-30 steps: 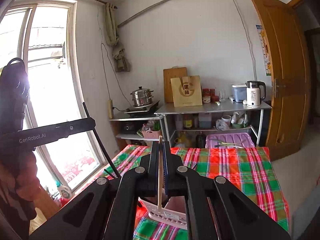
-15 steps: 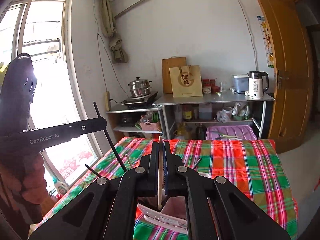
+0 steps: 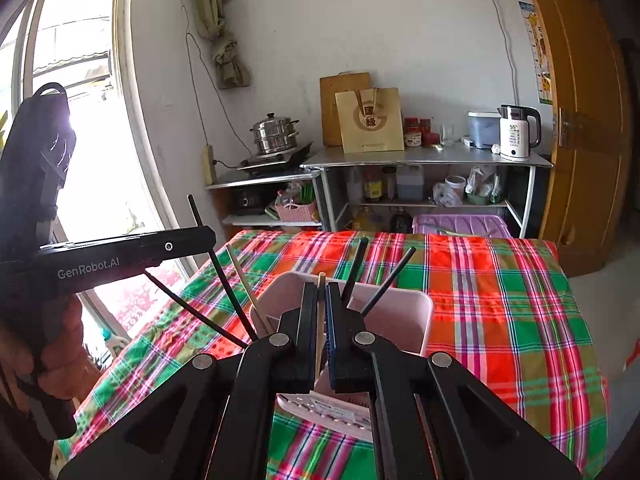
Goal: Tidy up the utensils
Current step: 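Lower the chopsticks into the basket and open both tools, then move both open tools back down to the loose chopsticks on the cloth, then grasp a metal chopstick with the left tool while the right tool grasps a black chopstick, then raise both held chopsticks upright and move them above the basket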
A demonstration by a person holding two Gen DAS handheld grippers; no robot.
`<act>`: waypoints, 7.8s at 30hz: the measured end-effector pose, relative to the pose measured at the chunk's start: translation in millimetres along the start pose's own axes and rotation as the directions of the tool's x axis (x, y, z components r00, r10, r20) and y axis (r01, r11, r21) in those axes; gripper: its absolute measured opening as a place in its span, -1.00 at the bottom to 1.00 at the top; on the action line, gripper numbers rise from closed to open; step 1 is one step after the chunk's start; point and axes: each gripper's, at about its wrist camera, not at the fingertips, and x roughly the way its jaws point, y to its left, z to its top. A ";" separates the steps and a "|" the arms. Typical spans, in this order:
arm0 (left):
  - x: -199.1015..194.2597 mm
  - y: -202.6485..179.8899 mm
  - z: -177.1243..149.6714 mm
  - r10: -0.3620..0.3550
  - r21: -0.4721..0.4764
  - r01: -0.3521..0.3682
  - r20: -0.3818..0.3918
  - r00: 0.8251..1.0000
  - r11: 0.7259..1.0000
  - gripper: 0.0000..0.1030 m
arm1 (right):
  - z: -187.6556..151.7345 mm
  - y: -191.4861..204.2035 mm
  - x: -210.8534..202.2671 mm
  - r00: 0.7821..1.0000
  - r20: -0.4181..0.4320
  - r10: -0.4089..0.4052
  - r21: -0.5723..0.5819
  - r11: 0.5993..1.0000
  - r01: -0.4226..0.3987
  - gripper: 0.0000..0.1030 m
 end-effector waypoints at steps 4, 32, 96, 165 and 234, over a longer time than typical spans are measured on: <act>-6.5 -1.3 -1.1 0.000 0.005 0.000 0.015 1.000 1.000 -0.86 | -1.5 -0.3 -0.8 1.000 -0.008 -0.006 -0.003 1.000 0.006 -0.90; -124.4 -45.5 -152.2 -0.057 0.028 0.053 0.139 0.989 0.998 -0.70 | -93.6 -0.2 -140.8 0.995 0.077 -0.061 -0.019 0.998 0.062 -0.74; 57.3 -80.7 -219.4 -0.049 -0.001 0.051 -0.302 0.952 0.999 -0.60 | -166.0 -83.7 -24.8 0.942 -0.306 -0.134 0.095 0.981 0.170 -0.74; 121.7 -154.9 -187.6 -0.122 -0.002 0.131 -0.380 0.917 0.991 -0.60 | -162.6 -120.7 -20.8 0.908 -0.391 -0.153 0.026 0.984 0.177 -0.87; -102.9 -91.2 -58.7 -0.120 0.152 0.113 0.033 0.992 0.982 -0.92 | -29.2 -8.1 -139.9 0.996 0.085 -0.007 -0.129 0.991 0.018 -0.91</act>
